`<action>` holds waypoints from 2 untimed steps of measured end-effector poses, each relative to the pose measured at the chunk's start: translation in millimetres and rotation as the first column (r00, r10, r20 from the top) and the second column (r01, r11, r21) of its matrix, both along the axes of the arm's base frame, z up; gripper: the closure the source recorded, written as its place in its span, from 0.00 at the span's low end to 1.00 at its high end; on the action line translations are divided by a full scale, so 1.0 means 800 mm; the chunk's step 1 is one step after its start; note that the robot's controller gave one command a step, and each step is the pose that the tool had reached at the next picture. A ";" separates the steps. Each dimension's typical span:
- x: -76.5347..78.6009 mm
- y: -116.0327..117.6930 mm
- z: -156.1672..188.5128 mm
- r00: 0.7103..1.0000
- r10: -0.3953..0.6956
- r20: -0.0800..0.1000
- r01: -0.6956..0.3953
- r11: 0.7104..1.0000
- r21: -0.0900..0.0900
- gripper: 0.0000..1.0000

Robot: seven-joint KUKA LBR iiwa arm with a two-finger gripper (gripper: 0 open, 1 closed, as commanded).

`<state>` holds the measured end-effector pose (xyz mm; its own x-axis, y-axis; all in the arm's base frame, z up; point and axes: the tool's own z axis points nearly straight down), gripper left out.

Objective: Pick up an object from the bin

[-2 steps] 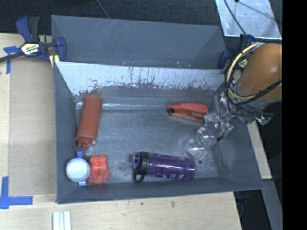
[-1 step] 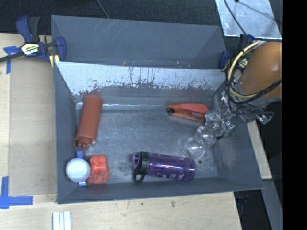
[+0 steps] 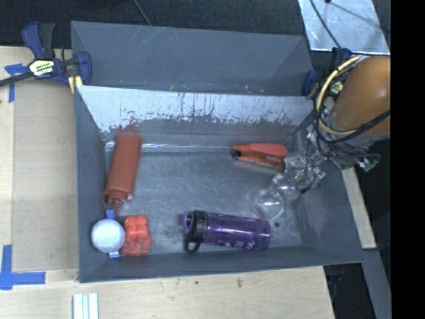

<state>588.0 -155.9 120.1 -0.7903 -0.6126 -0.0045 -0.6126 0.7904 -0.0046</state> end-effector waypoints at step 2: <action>-0.001 0.000 0.031 1.000 -0.001 -0.006 0.001 1.000 0.002 1.00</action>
Offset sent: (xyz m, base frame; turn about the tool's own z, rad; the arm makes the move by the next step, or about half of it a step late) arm -0.0001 0.0000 0.0483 0.0000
